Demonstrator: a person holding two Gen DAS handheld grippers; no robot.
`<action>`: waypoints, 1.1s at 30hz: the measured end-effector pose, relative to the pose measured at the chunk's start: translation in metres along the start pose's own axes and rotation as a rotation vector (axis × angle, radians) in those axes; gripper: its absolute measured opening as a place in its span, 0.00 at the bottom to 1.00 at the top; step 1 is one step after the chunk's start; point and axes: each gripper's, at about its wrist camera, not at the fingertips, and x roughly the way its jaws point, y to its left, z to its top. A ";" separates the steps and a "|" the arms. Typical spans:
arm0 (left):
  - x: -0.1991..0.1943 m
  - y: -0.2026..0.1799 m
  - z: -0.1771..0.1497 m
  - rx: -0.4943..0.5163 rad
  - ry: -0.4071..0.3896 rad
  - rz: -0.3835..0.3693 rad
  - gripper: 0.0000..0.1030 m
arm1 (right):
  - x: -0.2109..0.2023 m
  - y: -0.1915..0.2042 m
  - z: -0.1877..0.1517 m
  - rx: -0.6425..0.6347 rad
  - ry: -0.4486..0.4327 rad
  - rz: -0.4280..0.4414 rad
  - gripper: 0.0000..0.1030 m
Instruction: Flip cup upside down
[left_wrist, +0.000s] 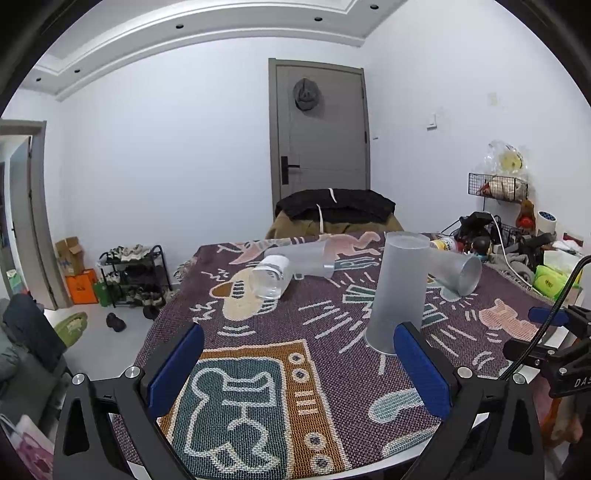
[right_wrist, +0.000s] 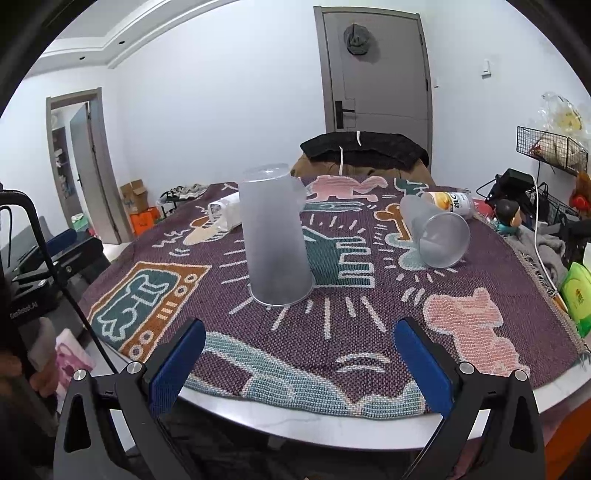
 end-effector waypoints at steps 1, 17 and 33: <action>0.000 0.001 0.000 -0.003 -0.001 0.001 1.00 | 0.000 0.000 0.000 -0.002 0.001 -0.002 1.00; 0.002 0.001 0.000 -0.004 0.003 0.003 1.00 | -0.002 -0.002 0.002 -0.014 -0.017 -0.021 1.00; 0.003 0.002 0.000 -0.011 0.007 0.006 1.00 | 0.000 0.003 0.003 -0.032 -0.031 -0.020 1.00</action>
